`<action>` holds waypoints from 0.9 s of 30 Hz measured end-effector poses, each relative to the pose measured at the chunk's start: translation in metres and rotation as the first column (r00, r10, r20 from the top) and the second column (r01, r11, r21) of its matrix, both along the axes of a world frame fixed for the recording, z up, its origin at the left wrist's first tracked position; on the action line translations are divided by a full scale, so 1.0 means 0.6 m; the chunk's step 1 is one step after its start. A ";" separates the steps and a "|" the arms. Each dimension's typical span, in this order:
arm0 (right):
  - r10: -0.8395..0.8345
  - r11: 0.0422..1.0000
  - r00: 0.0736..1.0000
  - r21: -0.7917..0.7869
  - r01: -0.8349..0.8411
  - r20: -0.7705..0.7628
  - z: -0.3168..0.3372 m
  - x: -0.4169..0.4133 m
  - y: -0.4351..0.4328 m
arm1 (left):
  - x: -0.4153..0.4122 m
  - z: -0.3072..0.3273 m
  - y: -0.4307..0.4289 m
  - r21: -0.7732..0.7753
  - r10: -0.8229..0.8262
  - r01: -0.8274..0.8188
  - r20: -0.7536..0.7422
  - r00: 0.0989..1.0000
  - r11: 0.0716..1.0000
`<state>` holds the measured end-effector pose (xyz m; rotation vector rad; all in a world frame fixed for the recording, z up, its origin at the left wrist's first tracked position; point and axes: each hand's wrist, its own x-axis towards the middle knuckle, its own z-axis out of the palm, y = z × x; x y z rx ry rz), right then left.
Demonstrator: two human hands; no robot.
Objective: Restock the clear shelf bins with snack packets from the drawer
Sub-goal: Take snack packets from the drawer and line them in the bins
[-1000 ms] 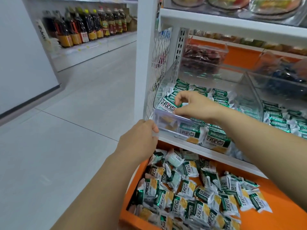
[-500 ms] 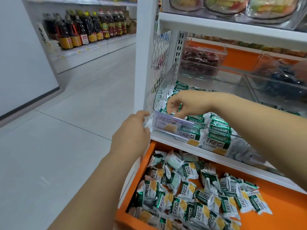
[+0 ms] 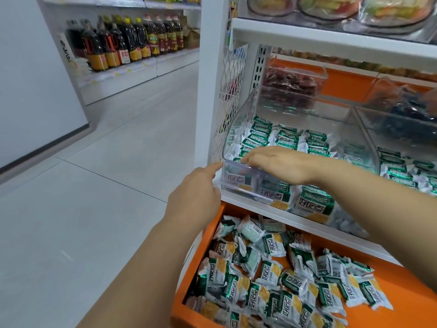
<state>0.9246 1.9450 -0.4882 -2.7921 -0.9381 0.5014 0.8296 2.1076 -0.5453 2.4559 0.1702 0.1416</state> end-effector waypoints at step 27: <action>-0.105 0.959 0.913 0.284 -0.012 0.394 -0.057 -0.158 -0.128 | -0.038 -0.024 -0.089 0.249 -0.123 0.198 -0.287 0.950 0.948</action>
